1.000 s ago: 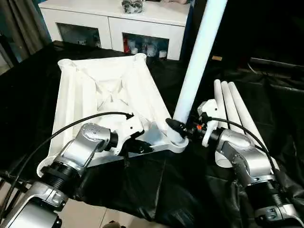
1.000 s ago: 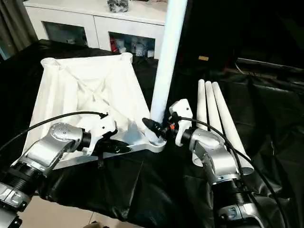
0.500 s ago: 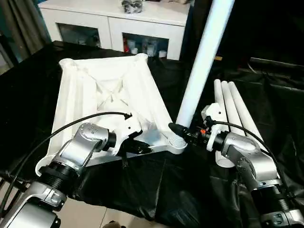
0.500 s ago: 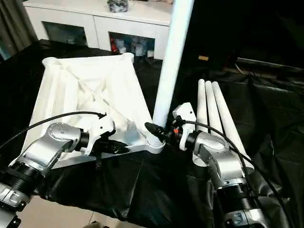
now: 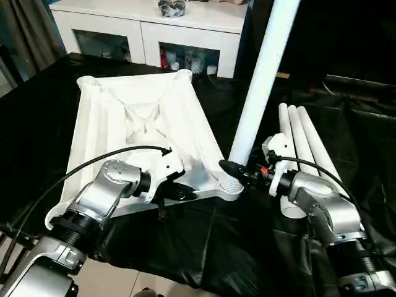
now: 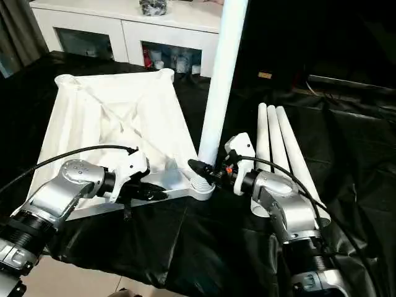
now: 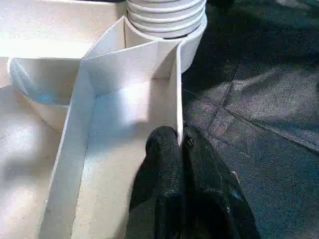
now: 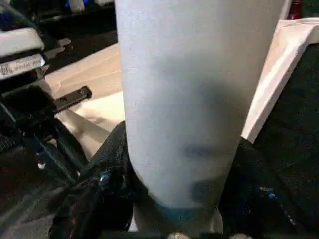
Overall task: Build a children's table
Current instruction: Insert table leg to table base
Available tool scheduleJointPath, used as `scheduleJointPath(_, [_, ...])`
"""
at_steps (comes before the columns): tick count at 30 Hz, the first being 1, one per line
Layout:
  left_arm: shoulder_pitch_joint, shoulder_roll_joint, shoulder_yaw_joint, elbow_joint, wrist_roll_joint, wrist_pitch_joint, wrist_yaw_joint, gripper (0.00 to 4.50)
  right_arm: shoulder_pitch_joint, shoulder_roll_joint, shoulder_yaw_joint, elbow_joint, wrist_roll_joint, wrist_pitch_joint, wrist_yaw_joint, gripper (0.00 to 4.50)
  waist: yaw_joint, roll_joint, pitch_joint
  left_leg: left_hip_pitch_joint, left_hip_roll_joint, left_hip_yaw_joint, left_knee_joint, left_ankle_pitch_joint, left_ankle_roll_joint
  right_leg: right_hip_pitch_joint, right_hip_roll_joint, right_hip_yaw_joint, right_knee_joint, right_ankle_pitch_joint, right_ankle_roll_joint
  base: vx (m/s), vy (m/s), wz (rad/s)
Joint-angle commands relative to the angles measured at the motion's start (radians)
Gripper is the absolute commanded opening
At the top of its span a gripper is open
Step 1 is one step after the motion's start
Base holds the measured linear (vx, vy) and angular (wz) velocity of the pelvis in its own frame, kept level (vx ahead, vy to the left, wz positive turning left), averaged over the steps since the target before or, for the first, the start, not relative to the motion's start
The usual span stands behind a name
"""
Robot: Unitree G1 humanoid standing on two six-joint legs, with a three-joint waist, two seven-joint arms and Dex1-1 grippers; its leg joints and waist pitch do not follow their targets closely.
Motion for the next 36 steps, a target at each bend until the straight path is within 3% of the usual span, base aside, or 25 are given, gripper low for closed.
scheduleJointPath(1, [0.001,-0.008,0.017,-0.016,-0.003,-0.009,0.003,0.0,0.03,0.013,-0.034,0.045,0.017,0.032,-0.036,1.88,-0.004,-0.001,-0.053,0.014,0.051,-0.021,-0.094,-0.307,-0.011,0.031,-0.083,0.046,-0.097,-0.448,-0.167,0.0,0.0,0.0])
scheduleJointPath(3, [0.004,-0.009,0.021,-0.018,-0.004,-0.008,0.011,0.0,0.047,0.022,-0.053,0.047,0.031,0.028,-0.047,1.88,-0.001,0.003,-0.054,0.014,0.051,-0.021,-0.094,-0.296,-0.009,0.031,-0.086,0.047,-0.097,-0.451,-0.165,0.0,0.0,0.0])
scheduleJointPath(13, [0.015,-0.028,0.04,-0.019,-0.003,-0.01,0.06,0.0,0.149,0.056,-0.08,0.058,0.029,-0.053,-0.071,1.88,0.006,0.001,-0.051,0.014,0.052,-0.021,-0.099,-0.304,-0.007,0.027,-0.088,0.046,-0.104,-0.499,-0.141,0.0,0.0,0.0])
scheduleJointPath(16, [0.013,-0.033,0.045,-0.01,0.001,-0.017,0.072,0.0,0.178,0.052,-0.065,0.029,0.004,-0.075,-0.083,1.88,0.008,0.003,-0.05,0.019,0.051,-0.02,-0.098,-0.316,-0.005,0.021,-0.088,0.047,-0.109,-0.525,-0.132,0.0,0.0,0.0])
scheduleJointPath(24, [0.0,-0.039,0.045,0.012,0.008,-0.03,0.084,0.0,0.205,0.03,-0.009,-0.038,-0.048,-0.085,-0.083,1.88,0.011,-0.002,-0.052,0.013,0.052,-0.017,-0.103,-0.269,0.006,0.028,-0.087,0.047,-0.108,-0.487,-0.131,0.0,0.0,0.0])
scheduleJointPath(32, [0.002,-0.042,0.039,0.014,0.016,-0.035,0.075,0.0,0.167,-0.003,0.064,-0.055,-0.085,-0.056,-0.037,1.88,0.003,-0.006,-0.048,0.012,0.05,-0.022,-0.103,-0.304,0.003,0.026,-0.091,0.044,-0.118,-0.591,-0.097,0.0,0.0,0.0])
scheduleJointPath(36, [0.002,-0.041,0.036,0.015,0.019,-0.037,0.07,0.0,0.155,-0.019,0.094,-0.049,-0.092,-0.048,0.0,1.88,0.003,-0.005,-0.049,0.013,0.051,-0.022,-0.103,-0.305,0.005,0.024,-0.09,0.044,-0.12,-0.587,-0.095,0.0,0.0,0.0])
